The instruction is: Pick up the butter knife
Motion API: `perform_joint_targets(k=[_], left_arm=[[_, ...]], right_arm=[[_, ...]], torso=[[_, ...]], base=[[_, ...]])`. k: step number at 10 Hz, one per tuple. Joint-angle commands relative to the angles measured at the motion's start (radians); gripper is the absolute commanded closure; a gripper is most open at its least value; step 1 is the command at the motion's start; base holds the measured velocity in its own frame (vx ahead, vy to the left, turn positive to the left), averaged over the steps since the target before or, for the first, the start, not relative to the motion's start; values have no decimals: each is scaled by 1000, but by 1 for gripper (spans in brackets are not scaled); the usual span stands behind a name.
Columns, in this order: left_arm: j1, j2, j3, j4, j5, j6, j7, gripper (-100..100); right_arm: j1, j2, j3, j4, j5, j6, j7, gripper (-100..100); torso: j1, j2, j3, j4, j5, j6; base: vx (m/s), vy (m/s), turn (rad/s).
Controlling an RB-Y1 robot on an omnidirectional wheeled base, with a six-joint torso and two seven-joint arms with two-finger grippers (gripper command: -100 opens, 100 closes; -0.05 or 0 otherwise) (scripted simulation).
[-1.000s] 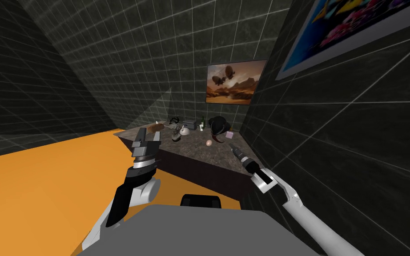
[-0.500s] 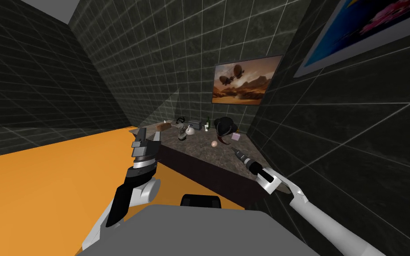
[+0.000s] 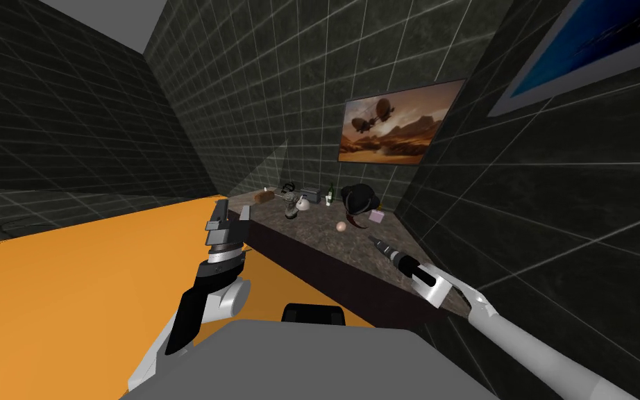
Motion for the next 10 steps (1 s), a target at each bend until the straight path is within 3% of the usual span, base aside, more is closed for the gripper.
perform_joint_targets(k=[1, 4, 5, 6, 7, 8, 10], left_arm=[[0, 0, 0, 0, 0, 0, 0, 0], [0, 0, 0, 0, 0, 0, 0, 0], [0, 0, 0, 0, 0, 0, 0, 0], [0, 0, 0, 0, 0, 0, 0, 0], [0, 0, 0, 0, 0, 0, 0, 0], [0, 0, 0, 0, 0, 0, 0, 0], [0, 0, 0, 0, 0, 0, 0, 0]], right_arm=[[-8, -50, 26, 36, -7, 28, -5, -100], [-12, -108, 49, 74, -13, 41, -8, -100], [-15, -152, 71, 108, -18, 52, -12, -100], [-15, -152, 71, 110, -18, 52, -12, -100], [-16, -193, 93, 135, -23, 62, -15, -100], [-16, -193, 93, 145, -23, 62, -15, -100], [-12, -264, 139, 208, -33, 77, -20, -100]], torso=[[0, 0, 0, 0, 0, 0], [1, 0, 0, 0, 0, 0], [0, 0, 0, 0, 0, 0], [0, 1, 0, 0, 0, 0], [0, 0, 0, 0, 0, 0], [0, 0, 0, 0, 0, -1], [0, 0, 0, 0, 0, 0]], base=[[15, 35, 160], [10, 29, 110], [11, 30, 166], [11, 21, 84], [16, 33, 142], [14, 23, 84], [18, 35, 182]])
